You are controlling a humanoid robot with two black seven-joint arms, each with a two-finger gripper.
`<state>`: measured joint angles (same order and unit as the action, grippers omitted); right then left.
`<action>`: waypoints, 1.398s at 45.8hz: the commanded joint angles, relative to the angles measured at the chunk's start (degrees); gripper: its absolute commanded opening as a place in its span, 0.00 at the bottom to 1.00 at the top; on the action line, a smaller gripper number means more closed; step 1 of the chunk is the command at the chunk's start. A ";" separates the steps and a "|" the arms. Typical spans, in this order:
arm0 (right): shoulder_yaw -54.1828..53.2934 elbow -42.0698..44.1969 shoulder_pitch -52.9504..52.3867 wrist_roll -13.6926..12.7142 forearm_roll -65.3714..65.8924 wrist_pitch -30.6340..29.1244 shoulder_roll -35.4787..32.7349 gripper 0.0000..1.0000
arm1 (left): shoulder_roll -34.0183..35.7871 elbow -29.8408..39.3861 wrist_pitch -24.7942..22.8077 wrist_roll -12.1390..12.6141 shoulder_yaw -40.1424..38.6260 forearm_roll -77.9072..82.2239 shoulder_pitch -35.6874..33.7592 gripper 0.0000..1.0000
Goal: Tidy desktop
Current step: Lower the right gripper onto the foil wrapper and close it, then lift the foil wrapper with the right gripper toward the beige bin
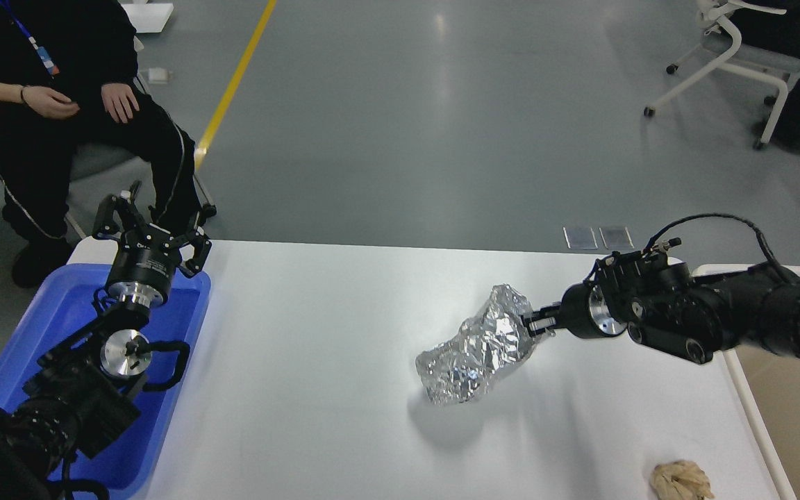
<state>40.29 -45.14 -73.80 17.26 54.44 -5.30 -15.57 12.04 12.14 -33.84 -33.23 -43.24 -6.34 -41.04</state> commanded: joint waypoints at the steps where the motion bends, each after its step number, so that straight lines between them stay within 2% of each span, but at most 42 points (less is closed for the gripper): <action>1: 0.58 -13.65 -13.91 -0.04 -0.74 -6.47 -10.26 0.00 | 0.00 -0.01 0.00 0.00 0.00 0.01 0.00 1.00; 11: 2.51 -23.41 -27.00 0.05 -0.74 -9.90 -16.95 0.00 | 0.00 -0.01 0.00 0.00 0.00 0.01 0.00 1.00; 18: 5.94 -28.25 -34.48 0.05 -1.70 -10.79 -18.97 0.00 | 0.00 -0.01 0.00 0.00 0.00 0.01 0.00 1.00; 36: 8.67 -30.71 -42.66 0.05 -5.39 -12.81 -22.75 0.00 | 0.00 -0.01 0.00 0.00 0.00 0.01 0.00 1.00; 40: 9.11 -29.22 -41.08 -0.21 -6.18 -11.67 -25.73 0.00 | 0.00 -0.01 0.00 0.00 0.00 0.01 0.00 1.00; 48: 7.97 -25.53 -32.21 -0.21 -13.21 -7.27 -37.85 0.00 | 0.00 -0.01 0.00 0.00 0.00 0.01 0.00 1.00; 52: 5.95 -24.21 -26.94 -0.13 -15.23 -4.81 -44.79 0.00 | 0.00 -0.01 0.00 0.00 0.00 0.01 0.00 1.00; 53: 3.16 -23.42 -22.75 -0.13 -17.33 -3.50 -49.42 0.00 | 0.00 -0.01 0.00 0.00 0.00 0.01 0.00 1.00; 54: 2.00 -22.98 -20.62 -0.13 -18.13 -3.06 -50.60 0.00 | 0.00 -0.01 0.00 0.00 0.00 0.01 0.00 1.00; 64: -12.76 -16.83 1.44 0.23 -29.64 0.55 -55.53 0.00 | 0.00 -0.01 0.00 0.00 0.00 0.01 0.00 1.00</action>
<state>39.84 -67.72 -92.48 17.30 35.77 -8.94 -62.28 12.06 12.12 -33.84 -33.23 -43.24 -6.34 -41.04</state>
